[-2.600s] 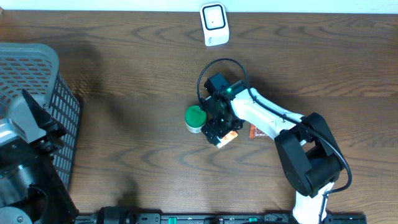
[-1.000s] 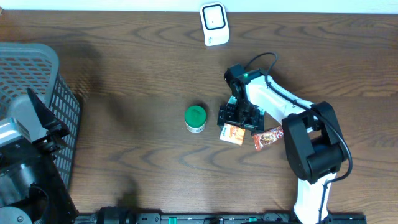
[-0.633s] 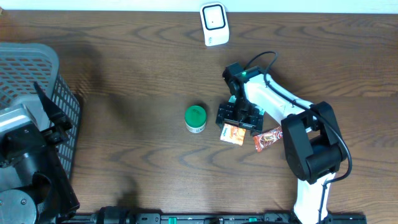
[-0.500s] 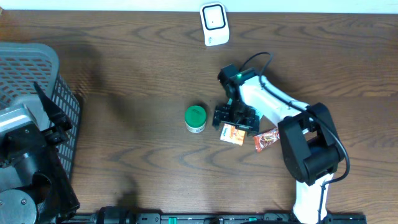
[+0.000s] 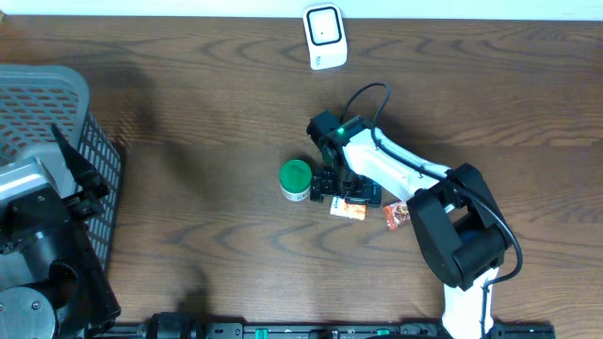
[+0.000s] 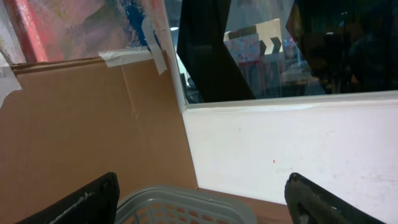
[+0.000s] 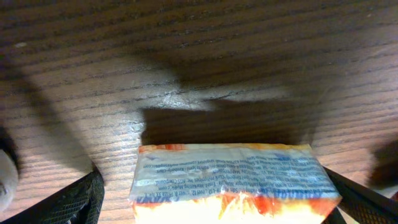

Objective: Scan the item barcode

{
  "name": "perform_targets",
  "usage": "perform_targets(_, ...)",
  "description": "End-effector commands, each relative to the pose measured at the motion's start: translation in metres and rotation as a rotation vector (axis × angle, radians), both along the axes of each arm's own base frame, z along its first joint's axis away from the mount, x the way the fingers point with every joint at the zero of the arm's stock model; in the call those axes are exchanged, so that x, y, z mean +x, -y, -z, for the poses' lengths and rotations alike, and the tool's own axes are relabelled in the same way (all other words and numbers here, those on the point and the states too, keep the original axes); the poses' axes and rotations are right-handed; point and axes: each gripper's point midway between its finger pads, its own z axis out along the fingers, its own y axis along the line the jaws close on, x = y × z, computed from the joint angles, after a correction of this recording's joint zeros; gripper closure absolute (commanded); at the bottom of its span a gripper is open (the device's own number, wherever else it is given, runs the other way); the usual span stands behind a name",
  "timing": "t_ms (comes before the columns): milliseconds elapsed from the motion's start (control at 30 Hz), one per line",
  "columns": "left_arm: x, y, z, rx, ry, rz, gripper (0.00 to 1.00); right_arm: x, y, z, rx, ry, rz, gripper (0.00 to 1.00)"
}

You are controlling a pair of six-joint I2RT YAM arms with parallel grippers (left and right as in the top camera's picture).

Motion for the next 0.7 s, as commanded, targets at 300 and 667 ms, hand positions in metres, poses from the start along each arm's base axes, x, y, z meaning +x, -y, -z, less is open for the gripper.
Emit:
perform_targets(300, 0.002, 0.001, 0.003, 0.01, -0.008, 0.006, 0.15, -0.023, 0.021, 0.043, -0.057, -0.019, 0.033, 0.01)
perform_targets(667, 0.002, 0.001, 0.004, 0.01, -0.013, 0.006, 0.15, -0.034, 0.034, 0.048, -0.052, -0.075, 0.011, 0.34)
